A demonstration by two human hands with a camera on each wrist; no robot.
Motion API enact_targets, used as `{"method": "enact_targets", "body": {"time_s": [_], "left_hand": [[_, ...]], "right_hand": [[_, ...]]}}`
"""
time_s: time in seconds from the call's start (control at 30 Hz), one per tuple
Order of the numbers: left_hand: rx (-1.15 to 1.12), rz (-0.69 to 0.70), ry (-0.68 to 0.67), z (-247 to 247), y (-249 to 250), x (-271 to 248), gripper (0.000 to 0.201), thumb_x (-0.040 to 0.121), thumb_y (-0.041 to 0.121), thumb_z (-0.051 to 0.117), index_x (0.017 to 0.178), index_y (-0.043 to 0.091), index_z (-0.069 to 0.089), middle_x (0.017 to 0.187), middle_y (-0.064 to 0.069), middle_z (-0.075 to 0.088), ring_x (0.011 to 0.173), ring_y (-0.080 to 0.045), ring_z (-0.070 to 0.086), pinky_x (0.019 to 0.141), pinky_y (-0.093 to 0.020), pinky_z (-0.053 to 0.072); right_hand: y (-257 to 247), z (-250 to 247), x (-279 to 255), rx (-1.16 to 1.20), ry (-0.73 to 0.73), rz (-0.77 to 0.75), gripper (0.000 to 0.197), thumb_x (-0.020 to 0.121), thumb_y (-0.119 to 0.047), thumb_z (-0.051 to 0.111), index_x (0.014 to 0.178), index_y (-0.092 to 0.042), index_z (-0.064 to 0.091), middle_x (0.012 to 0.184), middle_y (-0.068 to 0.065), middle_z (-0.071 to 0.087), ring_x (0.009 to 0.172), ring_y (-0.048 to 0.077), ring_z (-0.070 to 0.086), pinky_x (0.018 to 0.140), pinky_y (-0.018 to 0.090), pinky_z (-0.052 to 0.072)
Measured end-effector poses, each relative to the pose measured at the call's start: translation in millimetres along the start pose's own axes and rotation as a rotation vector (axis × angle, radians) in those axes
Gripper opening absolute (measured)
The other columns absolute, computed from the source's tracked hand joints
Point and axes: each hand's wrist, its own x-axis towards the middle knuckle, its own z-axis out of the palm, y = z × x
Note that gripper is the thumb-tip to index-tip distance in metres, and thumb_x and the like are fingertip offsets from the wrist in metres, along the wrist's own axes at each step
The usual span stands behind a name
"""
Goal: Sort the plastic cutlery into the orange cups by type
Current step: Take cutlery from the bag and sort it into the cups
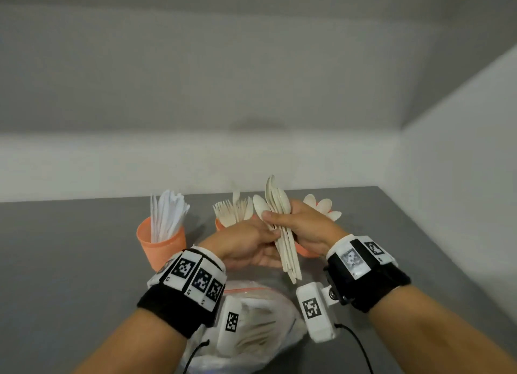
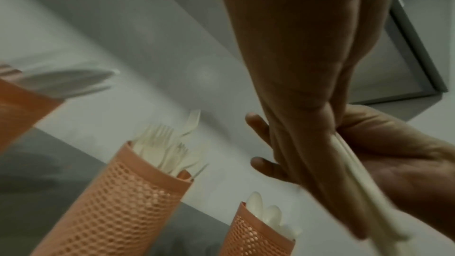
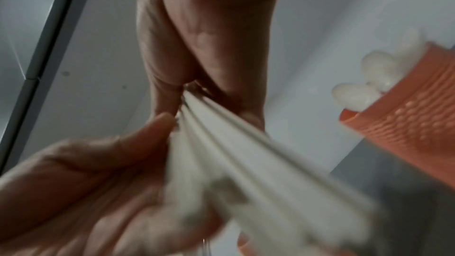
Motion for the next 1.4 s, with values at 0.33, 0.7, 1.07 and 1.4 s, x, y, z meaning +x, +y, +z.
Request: {"method": "enact_targets", "body": {"time_s": [0.33, 0.7, 1.07, 1.4], "left_hand": [[0.543, -0.028, 0.450, 24, 3, 99, 0.066, 0.074, 0.018, 0.076, 0.129, 0.013, 0.041, 0.125, -0.005, 0.055, 0.120, -0.019, 0.050, 0.094, -0.025, 0.043], [0.634, 0.057, 0.414, 19, -34, 172, 0.124, 0.058, 0.025, 0.086, 0.149, 0.013, 0.003, 0.148, -0.002, 0.033, 0.136, -0.020, 0.034, 0.106, -0.027, 0.028], [0.936, 0.007, 0.482, 26, 21, 111, 0.065, 0.080, 0.024, 0.068, 0.136, 0.011, 0.037, 0.140, -0.008, 0.040, 0.128, -0.023, 0.042, 0.103, -0.033, 0.036], [1.209, -0.405, 0.275, -37, -48, -64, 0.026, 0.087, 0.041, 0.057, 0.090, 0.021, 0.073, 0.111, -0.002, 0.062, 0.100, -0.013, 0.058, 0.085, -0.020, 0.041]], "right_hand": [[-22, -110, 6, 0.168, 0.597, -0.435, 0.012, 0.095, -0.006, 0.047, 0.103, -0.015, 0.049, 0.084, 0.005, 0.061, 0.067, 0.007, 0.065, 0.073, 0.019, 0.054], [37, -134, 51, -0.277, 0.614, -0.345, 0.030, 0.085, -0.014, 0.063, 0.103, -0.037, 0.056, 0.100, 0.005, 0.062, 0.086, 0.015, 0.060, 0.082, 0.031, 0.050], [8, -117, 47, -0.954, 0.610, -0.417, 0.023, 0.090, -0.006, 0.049, 0.108, -0.009, 0.062, 0.104, 0.008, 0.052, 0.102, 0.024, 0.049, 0.090, 0.031, 0.040], [41, 25, -12, -0.939, -0.521, -0.041, 0.016, 0.087, -0.004, 0.057, 0.095, 0.001, 0.069, 0.086, 0.013, 0.072, 0.063, 0.003, 0.059, 0.067, 0.015, 0.046]]}}
